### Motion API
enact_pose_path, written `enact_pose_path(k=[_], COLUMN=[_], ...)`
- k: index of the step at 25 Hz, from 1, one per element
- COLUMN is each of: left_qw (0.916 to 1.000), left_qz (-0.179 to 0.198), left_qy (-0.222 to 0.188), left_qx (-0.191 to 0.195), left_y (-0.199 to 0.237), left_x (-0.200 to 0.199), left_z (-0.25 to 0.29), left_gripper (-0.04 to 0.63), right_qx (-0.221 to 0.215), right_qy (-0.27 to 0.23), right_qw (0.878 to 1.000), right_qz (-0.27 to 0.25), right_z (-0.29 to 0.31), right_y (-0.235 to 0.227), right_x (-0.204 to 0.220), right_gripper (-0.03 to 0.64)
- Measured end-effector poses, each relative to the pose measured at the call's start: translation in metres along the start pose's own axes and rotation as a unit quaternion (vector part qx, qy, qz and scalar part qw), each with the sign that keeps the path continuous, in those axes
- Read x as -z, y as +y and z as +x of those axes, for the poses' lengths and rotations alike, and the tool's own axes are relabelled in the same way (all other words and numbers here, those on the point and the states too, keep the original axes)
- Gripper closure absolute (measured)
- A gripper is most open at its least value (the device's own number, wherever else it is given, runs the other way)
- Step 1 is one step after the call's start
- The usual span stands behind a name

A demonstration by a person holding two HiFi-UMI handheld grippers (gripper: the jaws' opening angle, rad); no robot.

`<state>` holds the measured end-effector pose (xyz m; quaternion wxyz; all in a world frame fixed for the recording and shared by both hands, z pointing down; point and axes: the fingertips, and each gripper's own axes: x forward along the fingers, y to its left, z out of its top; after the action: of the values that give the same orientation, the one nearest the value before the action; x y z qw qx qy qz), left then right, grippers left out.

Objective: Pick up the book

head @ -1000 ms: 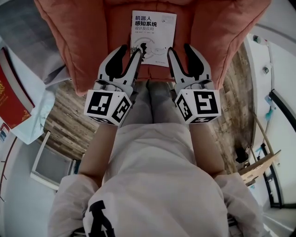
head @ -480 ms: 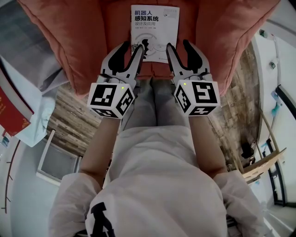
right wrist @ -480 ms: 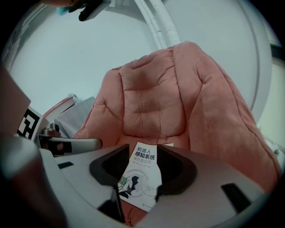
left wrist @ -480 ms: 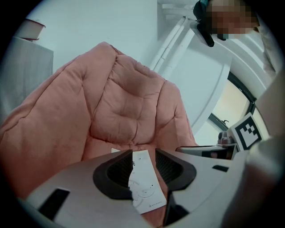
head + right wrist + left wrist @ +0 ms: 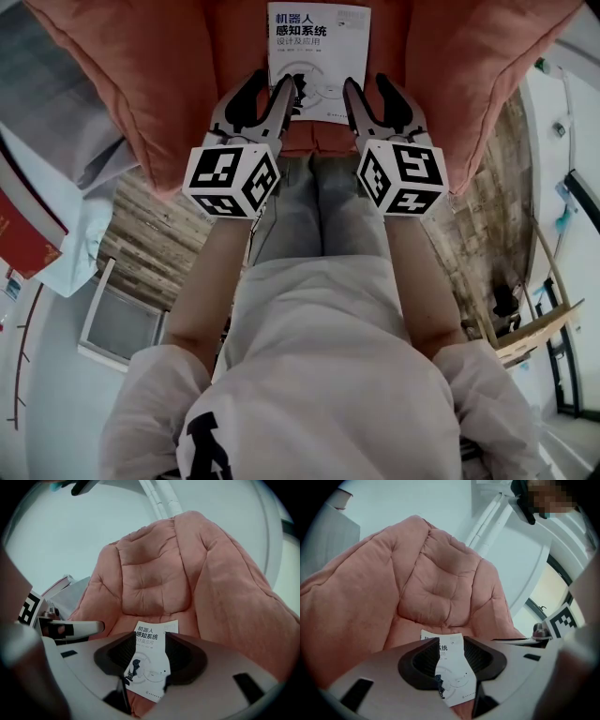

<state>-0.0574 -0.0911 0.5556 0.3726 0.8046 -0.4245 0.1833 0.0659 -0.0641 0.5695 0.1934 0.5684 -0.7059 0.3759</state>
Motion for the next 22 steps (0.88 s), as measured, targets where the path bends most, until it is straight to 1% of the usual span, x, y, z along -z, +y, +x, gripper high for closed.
enact_pose_path(k=[4,12,17,22], left_qw=[0.9999,0.9987,0.9973,0.9953], left_qz=[0.002,0.008,-0.004,-0.023], left_qy=[0.014,0.051,0.071,0.088], left_qx=[0.003,-0.007,-0.016,-0.032], left_y=[0.002,0.013,0.019,0.031], left_x=[0.008,0.03,0.045,0.058], left_z=[0.007,0.021,0.029,0.038], left_gripper=[0.449,0.449,0.449,0.449], right_qx=[0.005,0.014,0.02,0.024], right_qy=[0.009,0.034,0.053,0.082], right_qw=[1.0,0.999,0.998,0.996], right_qz=[0.006,-0.002,0.003,0.028], right_z=[0.007,0.025,0.034,0.044], right_y=[-0.005,-0.012,-0.016,-0.022], right_x=[0.003,0.012,0.024,0.045], right_gripper=[0.42,0.414,0.413,0.41])
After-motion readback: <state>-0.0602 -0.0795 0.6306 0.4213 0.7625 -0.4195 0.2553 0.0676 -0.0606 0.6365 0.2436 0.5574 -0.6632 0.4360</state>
